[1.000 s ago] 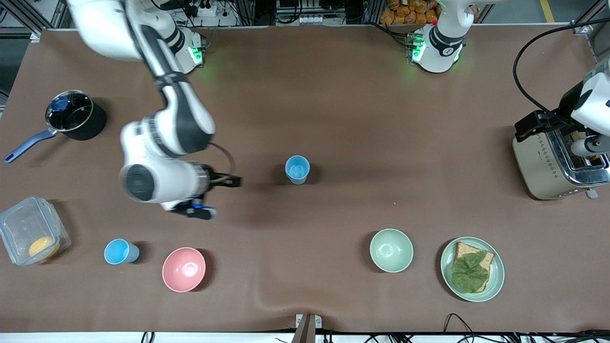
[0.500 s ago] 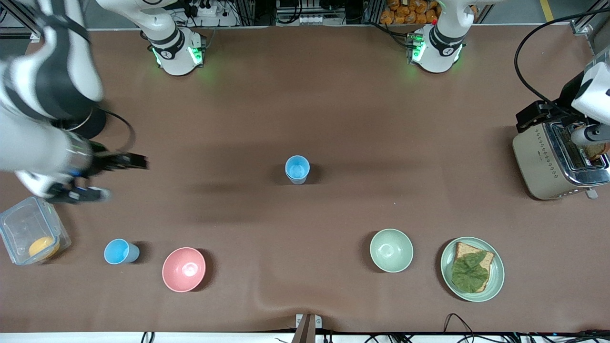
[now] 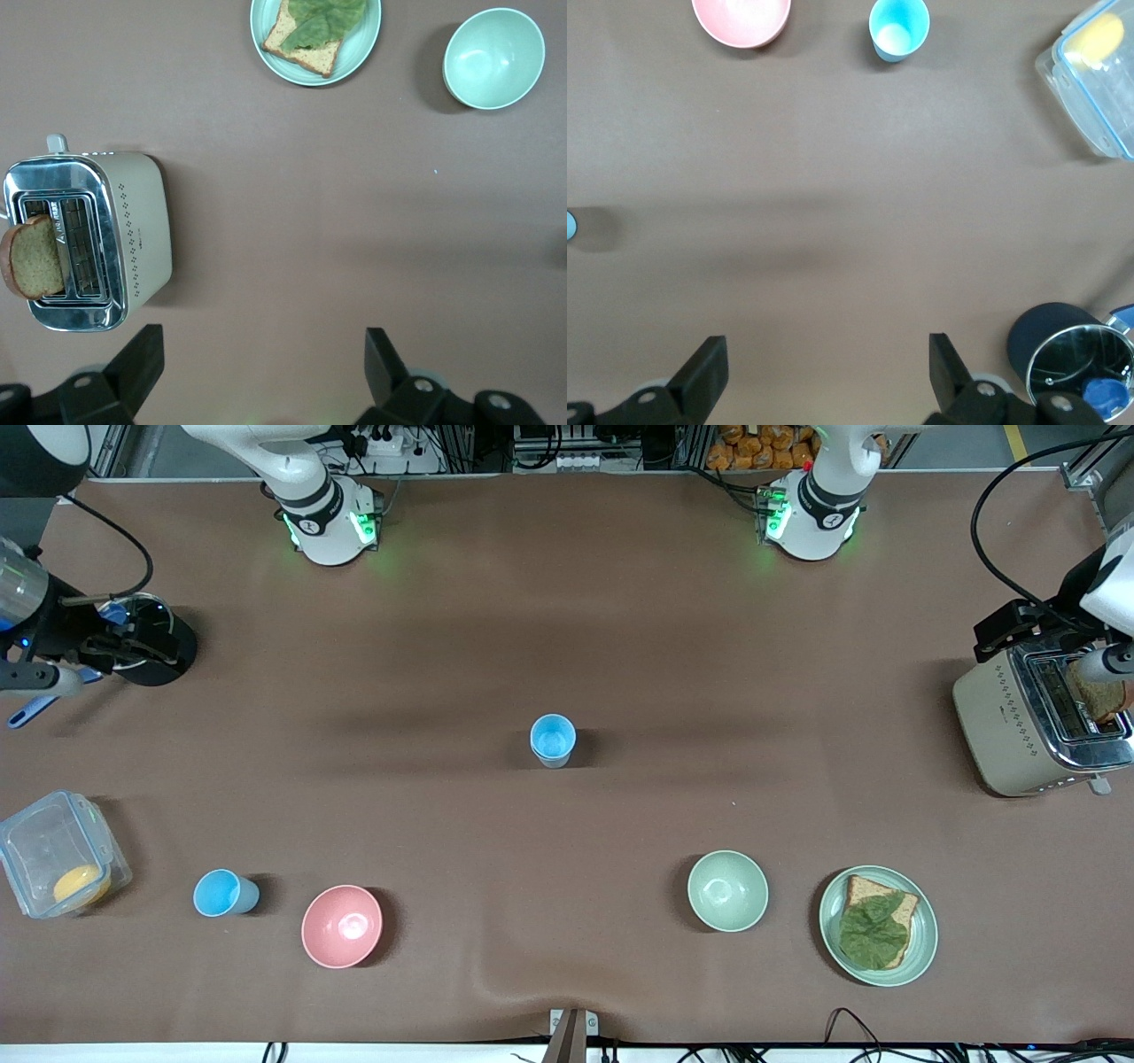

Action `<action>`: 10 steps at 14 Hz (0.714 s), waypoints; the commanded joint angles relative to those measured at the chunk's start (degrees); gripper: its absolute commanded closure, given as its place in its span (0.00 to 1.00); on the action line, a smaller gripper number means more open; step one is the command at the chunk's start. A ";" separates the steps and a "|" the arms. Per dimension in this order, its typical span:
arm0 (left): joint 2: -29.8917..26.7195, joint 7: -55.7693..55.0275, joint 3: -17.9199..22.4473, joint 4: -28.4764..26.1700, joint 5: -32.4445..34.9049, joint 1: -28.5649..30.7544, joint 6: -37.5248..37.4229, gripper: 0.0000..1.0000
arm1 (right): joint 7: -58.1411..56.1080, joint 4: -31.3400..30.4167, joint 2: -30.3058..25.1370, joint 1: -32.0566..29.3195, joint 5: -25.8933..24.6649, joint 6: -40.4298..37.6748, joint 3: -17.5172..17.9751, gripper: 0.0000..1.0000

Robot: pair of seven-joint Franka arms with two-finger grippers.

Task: Stack blue cups with both arms

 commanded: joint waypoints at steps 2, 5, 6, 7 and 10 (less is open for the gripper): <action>-0.94 1.18 0.68 -0.71 -2.53 -1.51 0.00 0.00 | 0.75 -1.03 -1.29 -1.71 -0.93 -1.07 1.42 0.00; -0.85 1.10 0.59 -0.53 -2.63 -1.52 -0.09 0.00 | 0.75 2.56 -1.20 -1.80 -0.93 -5.90 1.24 0.00; -0.85 1.09 0.42 -0.18 -2.63 -1.52 -0.09 0.00 | 0.84 4.23 -1.20 -1.97 -0.93 -8.01 1.24 0.00; -0.85 1.01 0.33 0.34 -2.54 -1.61 -0.26 0.00 | 1.45 5.21 -1.20 -2.23 -0.93 -8.98 1.24 0.00; -0.76 1.09 -0.46 0.35 -2.63 -1.08 -0.35 0.00 | 2.51 5.30 -1.20 -2.32 -0.84 -9.08 1.24 0.00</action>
